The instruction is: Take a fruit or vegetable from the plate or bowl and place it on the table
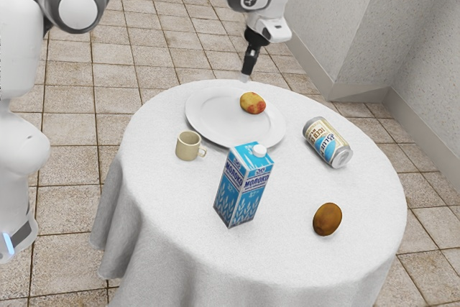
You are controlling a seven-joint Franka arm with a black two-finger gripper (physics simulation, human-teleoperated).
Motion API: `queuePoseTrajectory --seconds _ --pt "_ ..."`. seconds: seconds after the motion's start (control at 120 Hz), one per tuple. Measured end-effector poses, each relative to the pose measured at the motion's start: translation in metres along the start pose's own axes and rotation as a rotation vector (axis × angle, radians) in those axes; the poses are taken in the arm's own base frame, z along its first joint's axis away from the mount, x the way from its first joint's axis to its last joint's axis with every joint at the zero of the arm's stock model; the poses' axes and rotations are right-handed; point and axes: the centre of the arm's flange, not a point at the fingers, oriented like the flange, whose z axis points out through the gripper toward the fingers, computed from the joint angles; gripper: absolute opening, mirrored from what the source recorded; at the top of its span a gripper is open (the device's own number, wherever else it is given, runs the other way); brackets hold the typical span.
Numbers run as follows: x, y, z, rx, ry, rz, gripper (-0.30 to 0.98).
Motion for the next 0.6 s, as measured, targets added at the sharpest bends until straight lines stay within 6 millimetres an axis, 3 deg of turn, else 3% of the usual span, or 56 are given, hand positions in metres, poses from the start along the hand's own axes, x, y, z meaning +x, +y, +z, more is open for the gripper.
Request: queuePoseTrajectory --seconds 0.267,0.6 --pt "0.022 -0.003 0.037 0.001 0.029 0.12 0.69" --pt "0.025 -0.001 0.076 -0.025 0.022 0.196 0.69"
